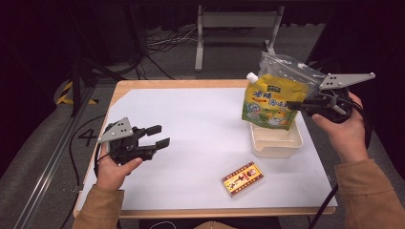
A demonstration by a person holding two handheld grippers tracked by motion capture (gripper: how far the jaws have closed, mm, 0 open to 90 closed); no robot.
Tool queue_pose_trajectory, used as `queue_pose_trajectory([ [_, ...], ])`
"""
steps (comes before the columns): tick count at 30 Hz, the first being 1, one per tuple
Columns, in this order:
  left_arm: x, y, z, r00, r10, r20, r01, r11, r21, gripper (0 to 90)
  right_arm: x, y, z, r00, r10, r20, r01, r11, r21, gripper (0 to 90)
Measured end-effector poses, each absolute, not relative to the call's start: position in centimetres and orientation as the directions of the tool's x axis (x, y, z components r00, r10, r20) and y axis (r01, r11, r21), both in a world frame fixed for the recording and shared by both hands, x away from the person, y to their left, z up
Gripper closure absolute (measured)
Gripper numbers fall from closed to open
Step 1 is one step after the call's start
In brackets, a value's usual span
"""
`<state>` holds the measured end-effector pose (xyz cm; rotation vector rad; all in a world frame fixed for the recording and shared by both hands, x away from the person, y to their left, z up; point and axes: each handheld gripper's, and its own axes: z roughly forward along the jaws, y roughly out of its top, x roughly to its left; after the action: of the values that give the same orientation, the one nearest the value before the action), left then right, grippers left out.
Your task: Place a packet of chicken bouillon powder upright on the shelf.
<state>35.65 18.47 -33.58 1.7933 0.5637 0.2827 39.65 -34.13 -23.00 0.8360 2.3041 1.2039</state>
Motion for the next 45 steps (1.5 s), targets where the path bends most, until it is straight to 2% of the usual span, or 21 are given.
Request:
queue_pose_trajectory([
  [24, 35.6, 18.4, -33.6, 0.843, 0.532, -0.084, 0.229, -0.213, 0.950, 44.9, 40.1, -36.1, -24.7, -0.715, 0.698, -0.040, 0.412, 0.467, 0.782, 85.1],
  [45, 35.7, 18.1, -33.9, 0.847, 0.524, -0.084, 0.240, -0.237, 0.941, 43.4, 40.9, -36.8, -26.7, -0.684, 0.728, -0.043, 0.443, 0.461, 0.769, 85.2],
])
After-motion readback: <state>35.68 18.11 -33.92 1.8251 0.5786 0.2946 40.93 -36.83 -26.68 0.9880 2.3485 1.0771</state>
